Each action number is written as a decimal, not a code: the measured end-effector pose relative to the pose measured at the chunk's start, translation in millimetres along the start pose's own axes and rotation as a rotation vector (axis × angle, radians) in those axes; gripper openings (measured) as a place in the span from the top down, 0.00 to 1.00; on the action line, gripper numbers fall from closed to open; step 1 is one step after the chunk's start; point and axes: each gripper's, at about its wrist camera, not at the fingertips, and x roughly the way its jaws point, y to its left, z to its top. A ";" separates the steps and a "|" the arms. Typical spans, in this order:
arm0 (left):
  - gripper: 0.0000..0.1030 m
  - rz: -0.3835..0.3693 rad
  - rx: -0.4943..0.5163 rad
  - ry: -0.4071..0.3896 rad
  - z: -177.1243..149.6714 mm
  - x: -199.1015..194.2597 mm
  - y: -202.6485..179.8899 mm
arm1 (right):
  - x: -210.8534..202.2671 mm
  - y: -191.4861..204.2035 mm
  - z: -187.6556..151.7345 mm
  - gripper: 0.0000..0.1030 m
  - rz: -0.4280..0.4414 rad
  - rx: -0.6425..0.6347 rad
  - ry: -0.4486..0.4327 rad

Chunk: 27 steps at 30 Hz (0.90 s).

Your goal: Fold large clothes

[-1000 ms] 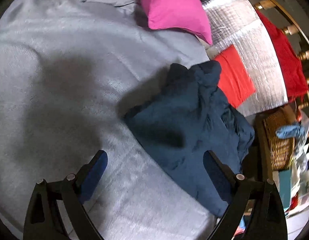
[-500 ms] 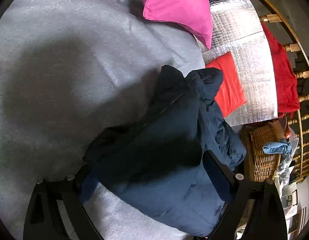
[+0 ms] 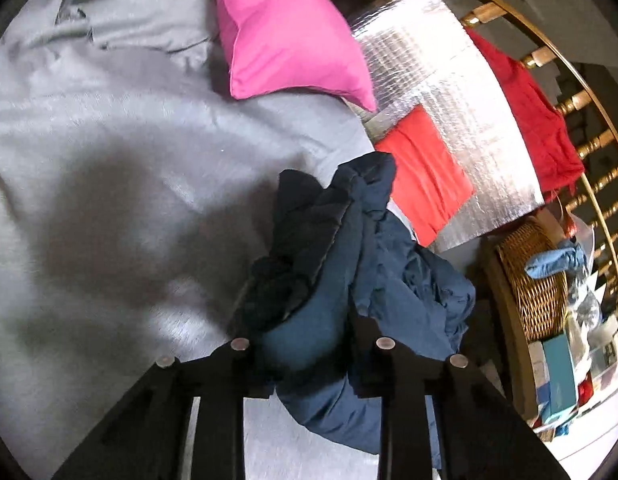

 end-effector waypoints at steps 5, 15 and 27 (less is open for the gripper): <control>0.74 0.036 0.043 0.017 -15.2 -22.1 3.3 | -19.5 -7.5 -8.6 0.66 -0.001 -0.009 0.052; 0.74 0.096 0.132 0.048 -58.3 -68.0 32.5 | -52.2 -37.2 -41.8 0.66 -0.008 -0.029 0.119; 0.44 0.160 0.131 0.053 -50.3 -114.6 46.4 | -105.5 -49.3 -42.8 0.33 -0.017 -0.020 0.285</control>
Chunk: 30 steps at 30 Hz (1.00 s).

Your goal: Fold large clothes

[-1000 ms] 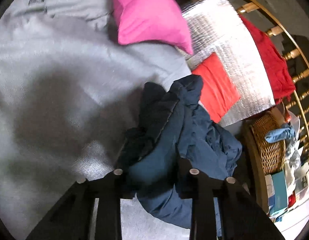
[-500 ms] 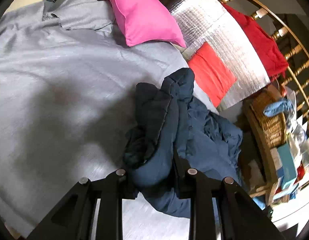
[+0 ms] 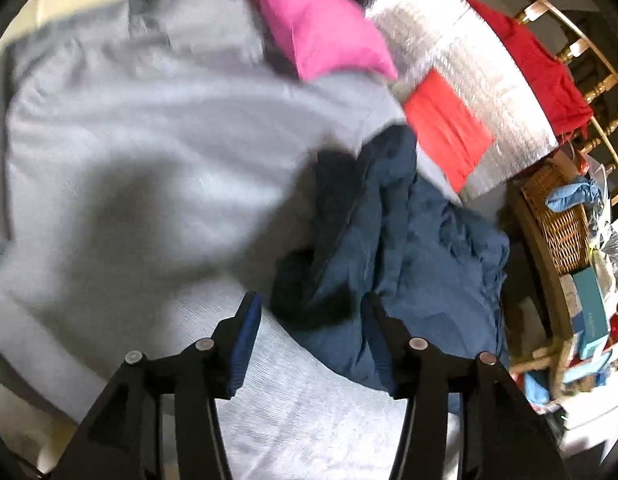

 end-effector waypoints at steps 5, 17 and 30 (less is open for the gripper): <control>0.29 0.054 0.064 -0.105 18.5 -9.7 -29.8 | -48.4 29.9 11.0 0.22 -0.047 -0.169 -0.112; 0.26 0.012 -0.017 -0.003 106.0 91.9 -72.7 | 50.4 90.1 114.8 0.18 -0.066 -0.241 -0.216; 0.29 0.054 0.079 0.192 133.0 184.1 -85.1 | 130.0 105.2 164.3 0.56 -0.250 -0.526 -0.084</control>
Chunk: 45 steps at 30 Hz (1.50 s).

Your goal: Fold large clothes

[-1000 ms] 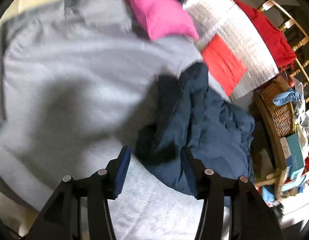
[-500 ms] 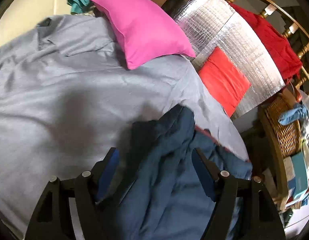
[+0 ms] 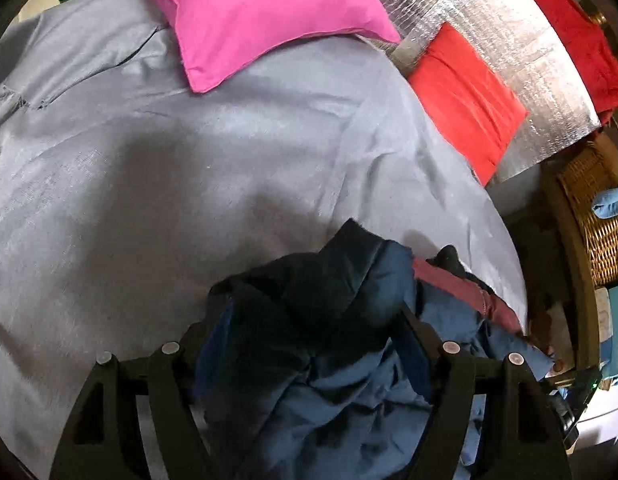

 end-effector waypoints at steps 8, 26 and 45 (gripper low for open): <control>0.63 0.032 0.125 -0.190 2.5 -15.9 -25.2 | -31.6 -3.3 2.6 0.88 -0.020 0.045 -0.206; 0.37 0.173 0.103 -0.211 -11.2 -53.8 -8.3 | -34.1 117.2 -26.0 0.44 0.236 -0.166 -0.045; 0.36 0.211 0.135 -0.076 -39.7 -47.3 17.7 | 56.8 77.1 -31.5 0.61 0.155 0.154 0.057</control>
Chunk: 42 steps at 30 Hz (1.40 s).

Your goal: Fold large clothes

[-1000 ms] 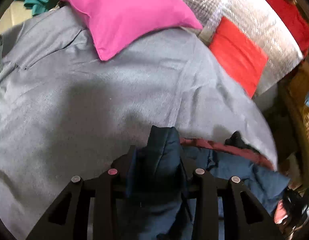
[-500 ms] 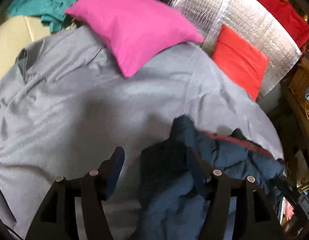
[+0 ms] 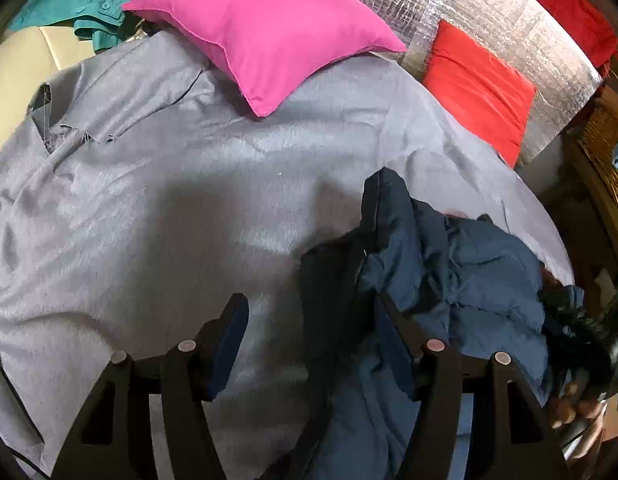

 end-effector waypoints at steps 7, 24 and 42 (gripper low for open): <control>0.36 0.001 0.026 -0.003 -18.2 -12.6 -0.7 | -88.0 -6.3 -16.0 0.42 -0.018 -0.064 -0.113; 0.29 0.022 0.144 -0.107 -79.0 -49.3 -4.8 | -165.9 -78.4 -86.2 0.79 -0.032 0.015 -0.068; 0.17 -0.107 0.097 -0.101 -78.5 -48.6 13.3 | -173.3 -107.3 -104.0 0.60 0.027 0.083 -0.048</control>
